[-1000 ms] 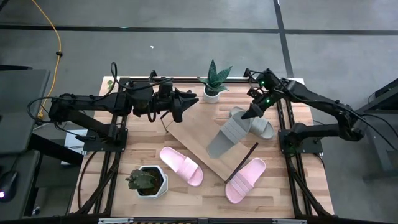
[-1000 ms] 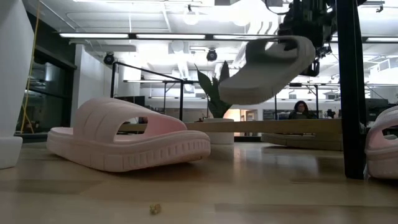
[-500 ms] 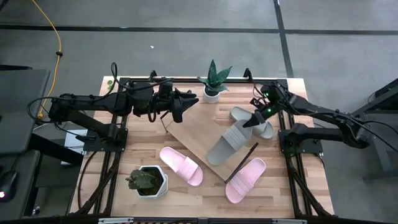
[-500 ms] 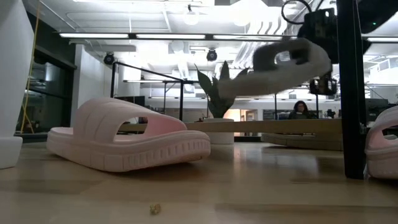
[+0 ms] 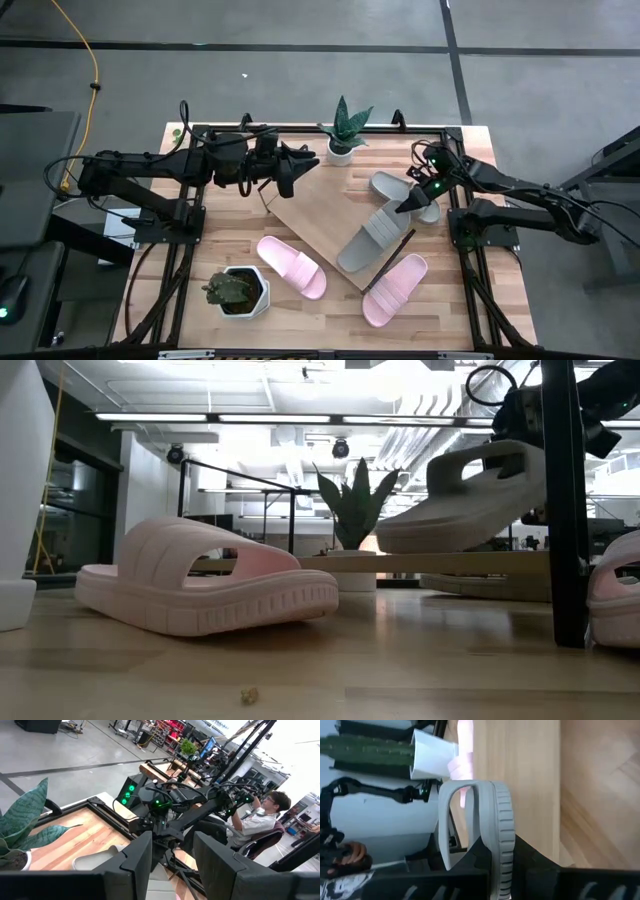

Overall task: Pick and place slides into the shelf
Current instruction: Put the left gray slide on the shelf

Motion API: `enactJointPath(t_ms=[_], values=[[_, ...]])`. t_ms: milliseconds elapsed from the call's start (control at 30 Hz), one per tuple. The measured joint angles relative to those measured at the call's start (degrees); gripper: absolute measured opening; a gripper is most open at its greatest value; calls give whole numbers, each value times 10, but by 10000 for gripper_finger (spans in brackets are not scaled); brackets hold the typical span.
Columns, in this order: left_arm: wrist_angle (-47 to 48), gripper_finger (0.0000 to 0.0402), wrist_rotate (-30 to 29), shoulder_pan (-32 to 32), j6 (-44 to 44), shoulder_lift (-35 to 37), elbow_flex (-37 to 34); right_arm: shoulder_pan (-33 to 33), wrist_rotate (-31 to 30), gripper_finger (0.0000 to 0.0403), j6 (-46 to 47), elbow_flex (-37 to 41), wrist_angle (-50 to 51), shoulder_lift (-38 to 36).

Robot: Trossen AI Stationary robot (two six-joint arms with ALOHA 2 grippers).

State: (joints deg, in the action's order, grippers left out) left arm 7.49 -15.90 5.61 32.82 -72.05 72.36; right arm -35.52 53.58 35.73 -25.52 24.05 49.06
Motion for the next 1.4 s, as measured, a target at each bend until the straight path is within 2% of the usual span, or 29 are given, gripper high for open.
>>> enactJointPath(t_ms=[367, 733, 1400], values=[[0, 136, 0, 0, 0, 0, 0, 52, -55, 5, 3, 0, -3, 6], [0, 136, 0, 0, 0, 0, 0, 89, -83, 5, -11, 0, -38, 58], [-1, 136, 0, 0, 4, 0, 0, 89, -107, 5, -102, 0, -12, 76]])
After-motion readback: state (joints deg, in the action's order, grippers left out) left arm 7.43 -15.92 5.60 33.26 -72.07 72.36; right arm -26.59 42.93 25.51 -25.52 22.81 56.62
